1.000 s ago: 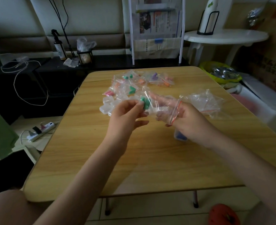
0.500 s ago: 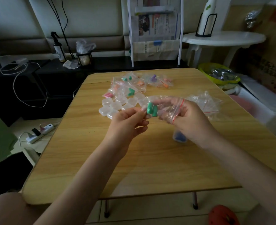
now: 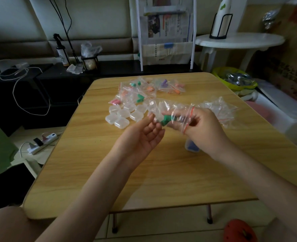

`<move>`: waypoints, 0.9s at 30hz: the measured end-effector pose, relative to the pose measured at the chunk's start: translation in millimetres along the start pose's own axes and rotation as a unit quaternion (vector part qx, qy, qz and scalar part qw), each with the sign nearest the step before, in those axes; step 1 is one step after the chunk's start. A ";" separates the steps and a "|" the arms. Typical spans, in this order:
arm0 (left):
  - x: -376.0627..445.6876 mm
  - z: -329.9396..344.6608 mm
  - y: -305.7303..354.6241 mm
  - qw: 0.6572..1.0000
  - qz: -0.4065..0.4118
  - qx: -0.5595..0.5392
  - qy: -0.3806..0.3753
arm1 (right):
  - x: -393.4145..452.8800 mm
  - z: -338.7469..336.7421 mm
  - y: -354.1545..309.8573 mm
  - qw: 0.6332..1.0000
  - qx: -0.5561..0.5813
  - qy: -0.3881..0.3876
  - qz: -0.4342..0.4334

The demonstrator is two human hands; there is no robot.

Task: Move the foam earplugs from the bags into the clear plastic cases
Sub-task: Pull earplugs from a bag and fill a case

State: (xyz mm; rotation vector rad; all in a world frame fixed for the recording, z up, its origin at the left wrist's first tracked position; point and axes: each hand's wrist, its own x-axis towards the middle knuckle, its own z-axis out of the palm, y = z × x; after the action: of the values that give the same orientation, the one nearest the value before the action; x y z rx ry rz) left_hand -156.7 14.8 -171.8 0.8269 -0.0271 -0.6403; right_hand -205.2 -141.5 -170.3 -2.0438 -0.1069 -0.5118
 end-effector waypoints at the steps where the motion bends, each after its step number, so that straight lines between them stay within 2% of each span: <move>1: 0.1 -0.4 0.2 1.000 -0.003 -0.005 -0.002 | -0.7 -0.4 1.4 1.000 -0.017 0.003 -0.007; 7: 0.0 -1.0 -4.1 0.999 -0.028 -0.035 -0.006 | 1.2 -1.7 1.7 0.986 -0.150 -0.007 -0.078; 14: 4.9 -5.2 -1.7 0.997 0.019 0.017 0.069 | 2.4 -1.6 2.4 0.984 -0.148 0.032 -0.095; 21: 4.1 -4.6 -1.5 0.988 0.080 0.069 0.115 | 1.9 1.2 -0.7 0.999 -0.038 0.026 -0.009; 24: 4.9 -10.0 3.9 0.981 0.109 0.071 0.144 | 2.9 -0.6 -3.7 0.999 0.039 0.031 -0.001; 27: 5.2 -16.1 12.7 0.981 0.118 0.049 0.149 | 5.3 -5.9 -4.6 0.994 0.091 0.032 0.045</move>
State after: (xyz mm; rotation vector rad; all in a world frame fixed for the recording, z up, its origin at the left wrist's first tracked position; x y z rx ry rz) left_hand -141.7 29.2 -175.2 0.9917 0.1135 -0.2893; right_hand -203.6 -144.8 -161.9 -1.8430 -0.0215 -0.4925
